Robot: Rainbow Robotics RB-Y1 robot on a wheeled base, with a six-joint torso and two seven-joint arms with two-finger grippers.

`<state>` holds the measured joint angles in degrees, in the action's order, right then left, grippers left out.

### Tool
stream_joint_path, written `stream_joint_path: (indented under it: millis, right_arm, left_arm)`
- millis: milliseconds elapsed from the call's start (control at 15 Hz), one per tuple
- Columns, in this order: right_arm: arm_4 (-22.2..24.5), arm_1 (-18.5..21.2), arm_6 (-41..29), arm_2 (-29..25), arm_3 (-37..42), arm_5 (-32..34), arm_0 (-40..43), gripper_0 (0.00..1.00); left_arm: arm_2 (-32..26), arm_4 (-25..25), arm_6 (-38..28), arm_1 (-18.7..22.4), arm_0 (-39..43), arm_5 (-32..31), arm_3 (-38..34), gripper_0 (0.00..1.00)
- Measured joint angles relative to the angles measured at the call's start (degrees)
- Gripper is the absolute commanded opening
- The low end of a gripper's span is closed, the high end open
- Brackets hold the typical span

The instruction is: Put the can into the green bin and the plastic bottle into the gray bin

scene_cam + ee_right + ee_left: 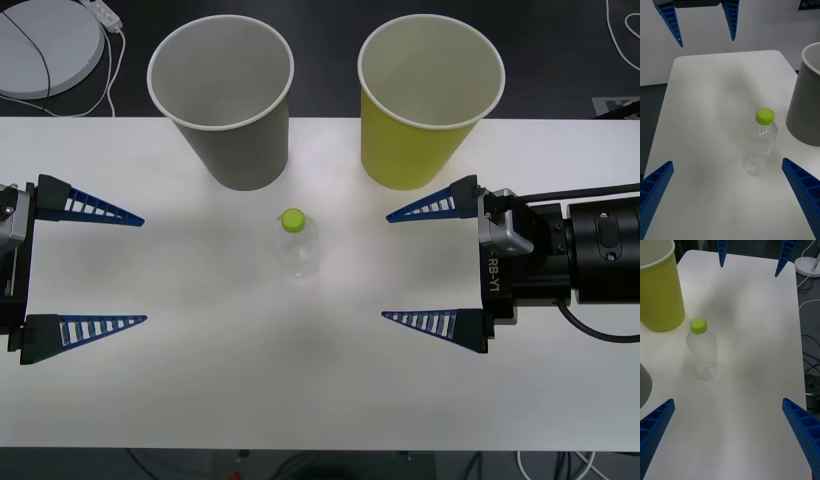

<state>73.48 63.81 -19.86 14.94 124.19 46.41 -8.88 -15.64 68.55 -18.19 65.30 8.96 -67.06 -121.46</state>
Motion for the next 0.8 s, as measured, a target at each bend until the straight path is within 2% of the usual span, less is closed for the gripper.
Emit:
stream_joint_path:
  millis: [400, 800]
  right_arm:
    - [0.0, 0.0, 0.0, 0.0, 0.0, 0.0, 0.0, 1.00]
    - [0.0, 0.0, 0.0, 0.0, 0.0, 0.0, 0.0, 1.00]
  left_arm:
    - [0.7, -0.3, 0.2, 0.4, 1.0, -0.1, 1.4, 1.00]
    - [3.2, -8.9, 10.6, 6.1, 0.8, -0.1, 10.2, 1.00]
